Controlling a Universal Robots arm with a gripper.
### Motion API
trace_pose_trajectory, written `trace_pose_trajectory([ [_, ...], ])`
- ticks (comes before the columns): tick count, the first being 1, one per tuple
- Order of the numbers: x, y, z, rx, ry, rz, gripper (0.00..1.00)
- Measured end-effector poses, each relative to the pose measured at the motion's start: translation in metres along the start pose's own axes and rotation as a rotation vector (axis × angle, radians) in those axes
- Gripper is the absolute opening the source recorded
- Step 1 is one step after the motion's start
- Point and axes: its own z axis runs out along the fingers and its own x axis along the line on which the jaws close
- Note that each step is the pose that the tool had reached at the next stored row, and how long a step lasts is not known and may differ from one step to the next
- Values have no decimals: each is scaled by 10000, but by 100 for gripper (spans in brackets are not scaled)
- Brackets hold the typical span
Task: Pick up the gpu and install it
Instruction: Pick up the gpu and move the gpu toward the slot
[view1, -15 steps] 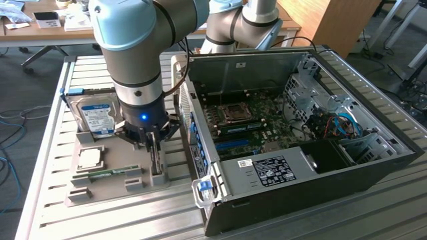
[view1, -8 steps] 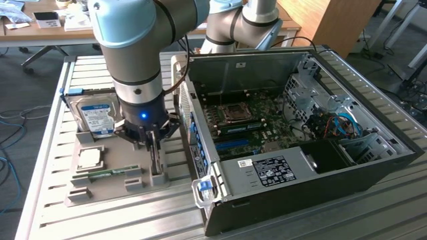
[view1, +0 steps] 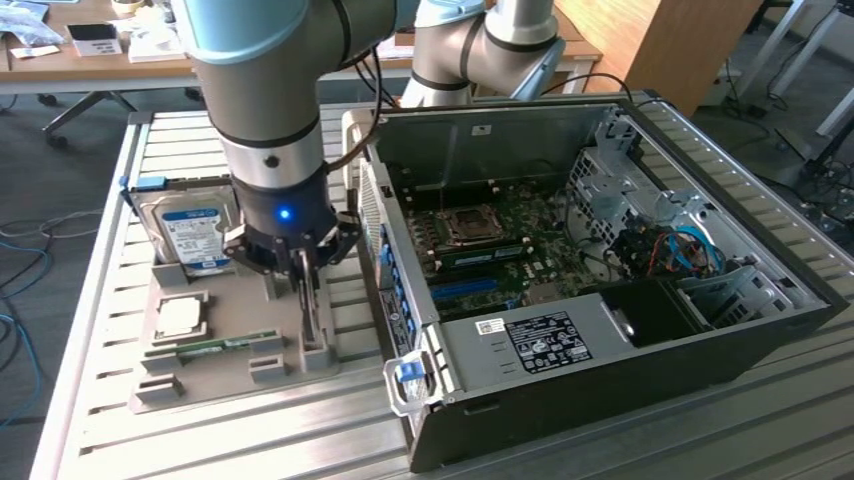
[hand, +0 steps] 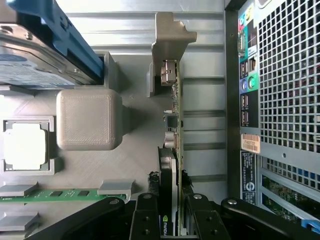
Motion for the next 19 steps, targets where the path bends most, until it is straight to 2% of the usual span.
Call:
trace_pose_trajectory([
  [5,-5,9,-136,-1,0,0,27],
  [19,-6,11,-164,1,1,0,27],
])
